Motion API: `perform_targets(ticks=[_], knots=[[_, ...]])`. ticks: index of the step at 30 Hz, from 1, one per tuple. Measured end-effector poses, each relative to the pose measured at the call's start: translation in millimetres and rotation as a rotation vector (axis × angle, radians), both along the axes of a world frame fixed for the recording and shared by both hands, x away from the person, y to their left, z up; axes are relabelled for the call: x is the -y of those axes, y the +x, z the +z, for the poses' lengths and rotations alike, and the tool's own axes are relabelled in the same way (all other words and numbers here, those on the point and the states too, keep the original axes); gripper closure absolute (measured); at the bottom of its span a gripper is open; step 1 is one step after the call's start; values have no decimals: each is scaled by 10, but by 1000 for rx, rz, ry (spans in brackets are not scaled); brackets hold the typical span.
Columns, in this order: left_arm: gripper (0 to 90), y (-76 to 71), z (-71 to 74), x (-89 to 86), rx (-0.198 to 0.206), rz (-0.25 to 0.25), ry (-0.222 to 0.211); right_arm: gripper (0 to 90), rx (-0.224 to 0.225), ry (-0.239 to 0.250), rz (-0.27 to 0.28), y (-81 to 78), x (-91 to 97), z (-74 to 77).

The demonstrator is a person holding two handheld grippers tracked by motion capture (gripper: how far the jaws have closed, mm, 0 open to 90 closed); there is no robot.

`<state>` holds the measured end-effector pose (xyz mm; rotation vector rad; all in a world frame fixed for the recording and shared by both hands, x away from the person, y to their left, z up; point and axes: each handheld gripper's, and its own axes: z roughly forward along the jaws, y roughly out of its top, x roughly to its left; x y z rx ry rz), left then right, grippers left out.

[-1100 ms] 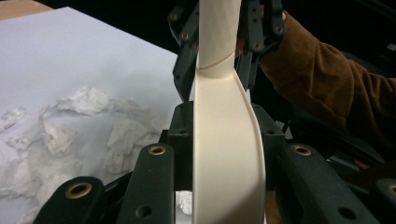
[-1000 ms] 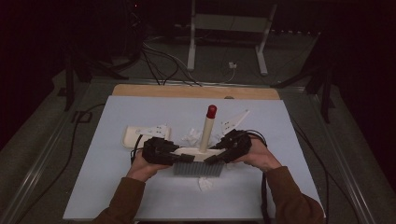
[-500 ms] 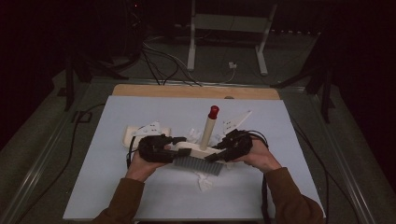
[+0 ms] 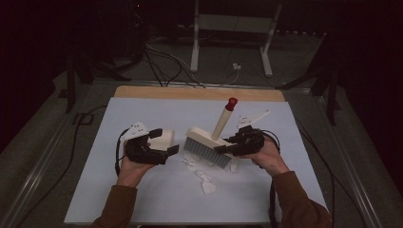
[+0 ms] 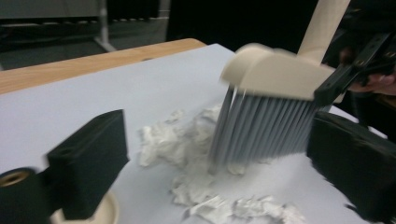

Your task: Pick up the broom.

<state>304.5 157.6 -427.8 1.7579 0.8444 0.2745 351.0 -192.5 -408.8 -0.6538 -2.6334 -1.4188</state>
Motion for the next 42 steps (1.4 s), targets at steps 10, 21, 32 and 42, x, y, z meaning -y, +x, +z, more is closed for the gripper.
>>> perform_targets(ticks=[10, 21, 32, 42], knots=[[4, -144, -86, -178, 31, 129, 59, 678, 24, 22, -122, 4, 93, 23], [4, -242, -129, -375, 51, 245, 92, 678, 51, 5, -179, 0, 124, 38], [5, -285, -230, -468, 41, 314, 117, 678, 51, -5, -273, 10, 161, 63], [5, -346, -314, -535, 30, 360, 143, 678, 28, 7, -441, -4, 254, 76]])
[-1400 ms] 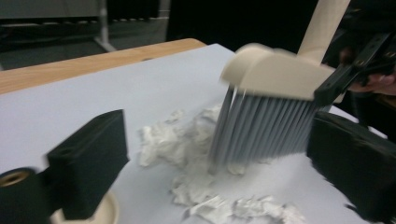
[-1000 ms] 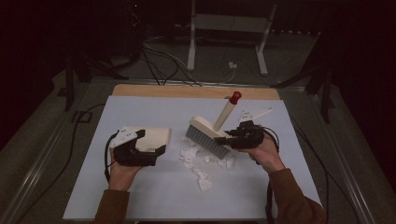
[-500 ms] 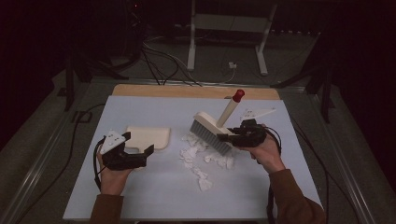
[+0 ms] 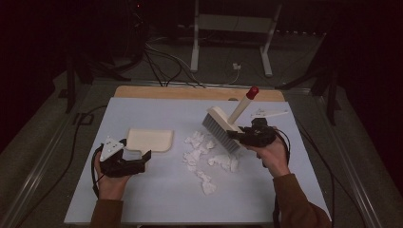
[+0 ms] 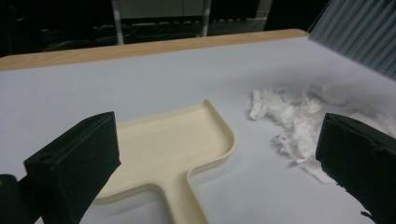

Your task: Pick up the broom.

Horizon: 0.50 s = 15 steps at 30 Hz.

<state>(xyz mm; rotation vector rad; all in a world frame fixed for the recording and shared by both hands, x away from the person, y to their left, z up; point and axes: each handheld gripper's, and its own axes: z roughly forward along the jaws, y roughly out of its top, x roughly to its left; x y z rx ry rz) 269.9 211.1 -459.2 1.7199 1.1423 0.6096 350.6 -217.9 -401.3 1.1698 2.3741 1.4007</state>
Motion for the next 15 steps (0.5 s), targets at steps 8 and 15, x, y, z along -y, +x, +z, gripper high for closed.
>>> perform_targets(ticks=[8, 15], knots=[[5, -23, -8, 4, 10, 30, 32, 679, 23, -67, -125, -9, 59, -17], [5, -44, -37, -29, -1, 50, 40, 678, 24, -110, -209, -25, 139, -38]])
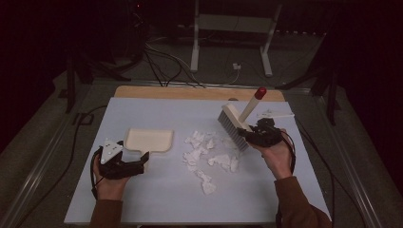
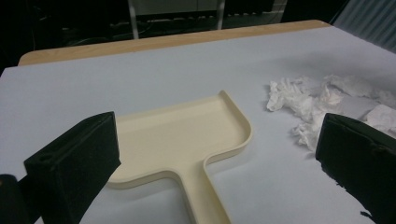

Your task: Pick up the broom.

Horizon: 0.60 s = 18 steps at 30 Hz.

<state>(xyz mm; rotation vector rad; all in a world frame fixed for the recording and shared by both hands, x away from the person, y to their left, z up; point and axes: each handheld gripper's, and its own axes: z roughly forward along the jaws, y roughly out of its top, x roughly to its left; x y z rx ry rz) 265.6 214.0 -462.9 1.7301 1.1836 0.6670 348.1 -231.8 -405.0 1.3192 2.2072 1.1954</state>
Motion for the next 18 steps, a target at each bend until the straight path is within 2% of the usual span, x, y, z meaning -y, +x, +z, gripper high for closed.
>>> perform_targets(ticks=[2, 6, 12, 15, 18], knots=[[5, -4, -7, -14, -2, 1, 0, 679, 7, -15, -31, -12, 32, -3], [5, -12, -25, -36, -9, 6, 0, 679, 10, -37, -59, -45, 102, -29], [5, 1, -36, -47, -11, 18, 2, 678, -7, -62, -119, -95, 265, -138], [5, 6, -43, -43, -13, 19, 8, 678, -18, -58, -134, -105, 330, -187], [5, 8, -50, -42, -14, 23, 12, 678, -22, -75, -141, -131, 367, -228]])
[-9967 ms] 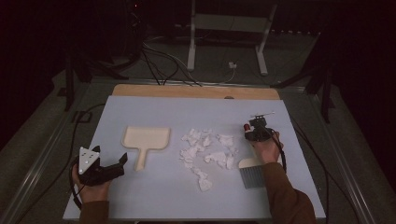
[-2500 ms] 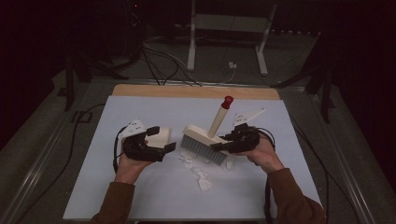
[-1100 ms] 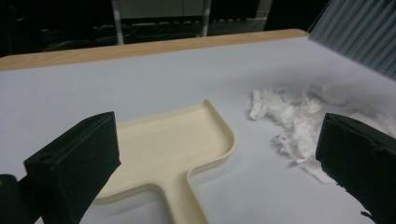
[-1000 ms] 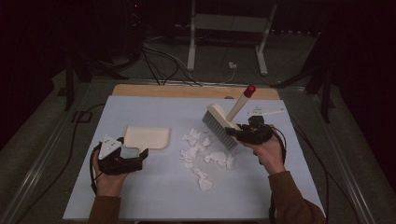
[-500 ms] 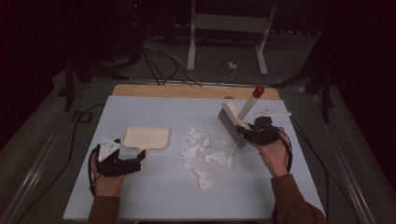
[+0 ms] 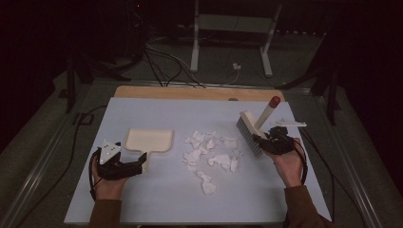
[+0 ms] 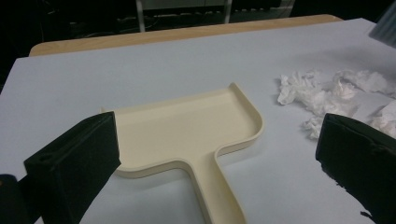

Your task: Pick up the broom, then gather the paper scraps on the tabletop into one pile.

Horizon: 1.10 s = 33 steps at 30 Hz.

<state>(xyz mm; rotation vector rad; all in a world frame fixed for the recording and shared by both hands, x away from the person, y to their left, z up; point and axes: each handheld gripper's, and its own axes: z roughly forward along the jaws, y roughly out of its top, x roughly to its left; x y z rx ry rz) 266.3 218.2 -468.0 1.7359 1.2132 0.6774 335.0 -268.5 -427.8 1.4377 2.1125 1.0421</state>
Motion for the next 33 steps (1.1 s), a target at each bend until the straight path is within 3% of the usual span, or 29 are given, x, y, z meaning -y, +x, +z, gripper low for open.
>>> perform_targets(ticks=[11, 21, 25, 27, 31, 33], knots=[[5, 23, -23, -33, -18, 27, 12, 678, -29, -43, -39, -47, 123, -74], [5, 77, -119, 57, -51, 11, 39, 678, -45, -58, -69, -61, 218, -146], [5, 122, -175, 95, -79, 11, 52, 678, -51, -67, -74, -58, 237, -174], [5, 147, -204, 106, -93, 20, 33, 678, -54, -67, -79, -56, 245, -187], [25, 209, -280, 130, -152, 53, 19, 678, -56, -65, -81, -53, 256, -198], [43, 238, -316, 149, -174, 62, 38, 678, -55, -64, -81, -51, 253, -196]])
